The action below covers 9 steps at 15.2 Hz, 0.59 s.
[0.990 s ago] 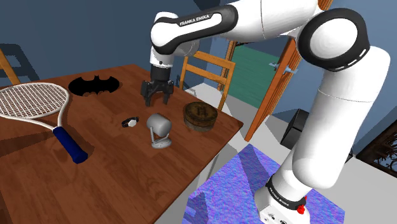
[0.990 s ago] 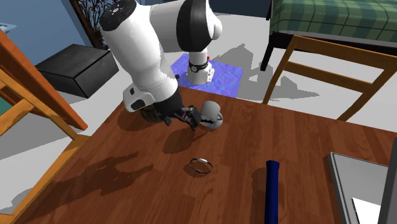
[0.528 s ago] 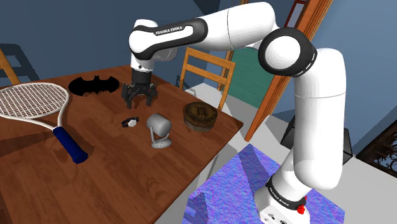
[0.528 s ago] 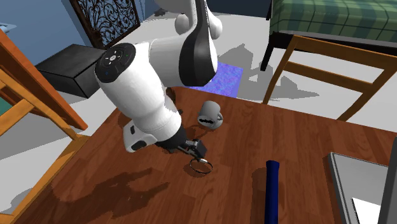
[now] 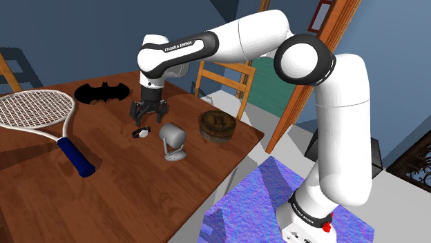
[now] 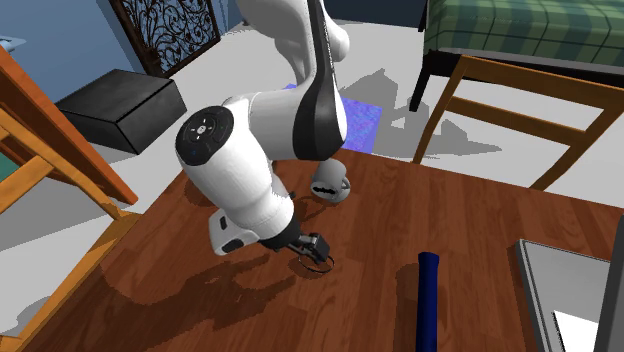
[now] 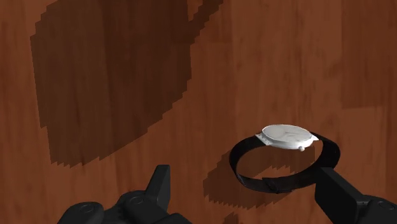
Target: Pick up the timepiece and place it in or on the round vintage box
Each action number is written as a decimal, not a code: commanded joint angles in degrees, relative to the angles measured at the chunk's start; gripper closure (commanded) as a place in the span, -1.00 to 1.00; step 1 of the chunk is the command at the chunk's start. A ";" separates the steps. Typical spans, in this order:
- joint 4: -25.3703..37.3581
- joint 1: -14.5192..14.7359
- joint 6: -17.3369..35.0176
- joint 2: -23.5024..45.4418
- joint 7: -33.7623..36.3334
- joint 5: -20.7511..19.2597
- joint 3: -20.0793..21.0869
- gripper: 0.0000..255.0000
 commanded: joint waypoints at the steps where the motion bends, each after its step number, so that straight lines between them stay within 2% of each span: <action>1: -0.17 0.02 0.41 0.21 -0.05 -0.01 -0.02 -1.00; 7: -0.17 0.02 0.40 0.21 -0.05 -0.01 -0.01 -1.00; 8: -0.17 0.02 0.40 0.21 -0.05 -0.01 -0.01 1.00; 9: -0.17 0.02 0.40 0.21 -0.05 -0.01 -0.01 1.00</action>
